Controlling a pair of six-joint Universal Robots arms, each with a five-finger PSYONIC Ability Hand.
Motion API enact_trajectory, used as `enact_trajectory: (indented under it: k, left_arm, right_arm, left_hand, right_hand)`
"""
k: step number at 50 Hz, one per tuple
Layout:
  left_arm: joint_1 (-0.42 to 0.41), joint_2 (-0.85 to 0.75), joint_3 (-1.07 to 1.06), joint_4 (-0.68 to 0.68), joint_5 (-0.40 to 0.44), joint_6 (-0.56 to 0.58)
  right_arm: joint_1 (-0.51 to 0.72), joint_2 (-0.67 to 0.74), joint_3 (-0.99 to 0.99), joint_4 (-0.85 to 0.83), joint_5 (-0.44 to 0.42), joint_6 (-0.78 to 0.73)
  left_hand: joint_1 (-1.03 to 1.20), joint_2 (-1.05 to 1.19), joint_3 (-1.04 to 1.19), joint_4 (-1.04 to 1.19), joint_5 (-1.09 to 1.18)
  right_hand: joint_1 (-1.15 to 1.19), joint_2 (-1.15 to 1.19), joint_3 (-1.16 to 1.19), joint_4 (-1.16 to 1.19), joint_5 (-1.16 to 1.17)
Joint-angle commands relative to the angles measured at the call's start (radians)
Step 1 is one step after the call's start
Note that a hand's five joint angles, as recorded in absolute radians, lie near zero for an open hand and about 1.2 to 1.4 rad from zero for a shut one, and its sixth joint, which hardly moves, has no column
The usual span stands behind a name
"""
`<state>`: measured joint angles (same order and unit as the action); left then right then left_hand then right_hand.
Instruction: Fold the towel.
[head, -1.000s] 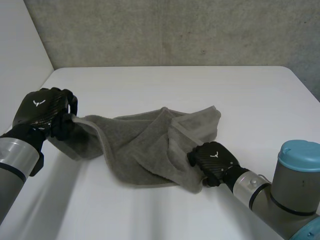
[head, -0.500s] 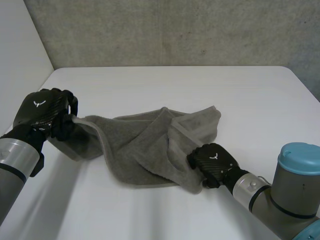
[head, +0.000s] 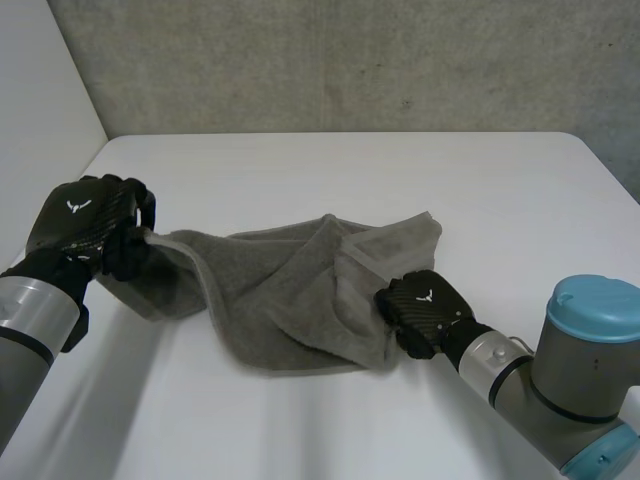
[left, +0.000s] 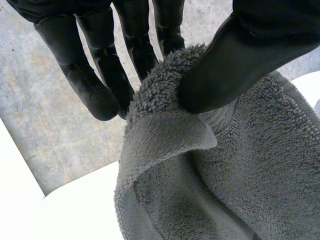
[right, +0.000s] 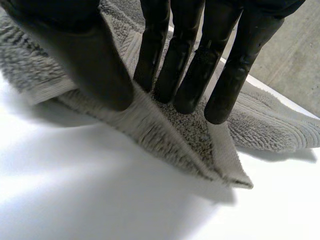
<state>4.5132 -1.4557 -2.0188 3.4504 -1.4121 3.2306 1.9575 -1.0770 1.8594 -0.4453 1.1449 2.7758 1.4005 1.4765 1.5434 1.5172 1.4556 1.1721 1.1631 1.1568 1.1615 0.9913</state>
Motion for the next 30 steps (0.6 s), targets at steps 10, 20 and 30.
enact_trajectory:
  k: [10, 20, 30]
  left_arm:
    - [0.001, 0.003, 0.006, -0.004, -0.002, 0.0]
    - [0.003, 0.058, 0.074, -0.026, -0.004, -0.031]
    - [0.009, 0.155, 0.135, -0.097, -0.001, -0.144]
  right_arm:
    - [-0.025, -0.023, -0.038, 0.057, -0.01, 0.109]
    - [-0.133, -0.302, -0.155, 0.206, -0.079, 0.32]
    - [-0.204, -0.474, -0.348, 0.521, -0.093, 0.32]
  left_hand:
    - [-0.004, -0.08, -0.147, -0.121, -0.234]
    - [-0.004, -0.08, -0.147, -0.121, -0.234]
    - [-0.004, -0.08, -0.147, -0.121, -0.234]
  right_hand:
    - [0.224, 0.233, 0.239, 0.235, 0.23]
    - [0.224, 0.233, 0.239, 0.235, 0.23]
    - [0.224, 0.233, 0.239, 0.235, 0.23]
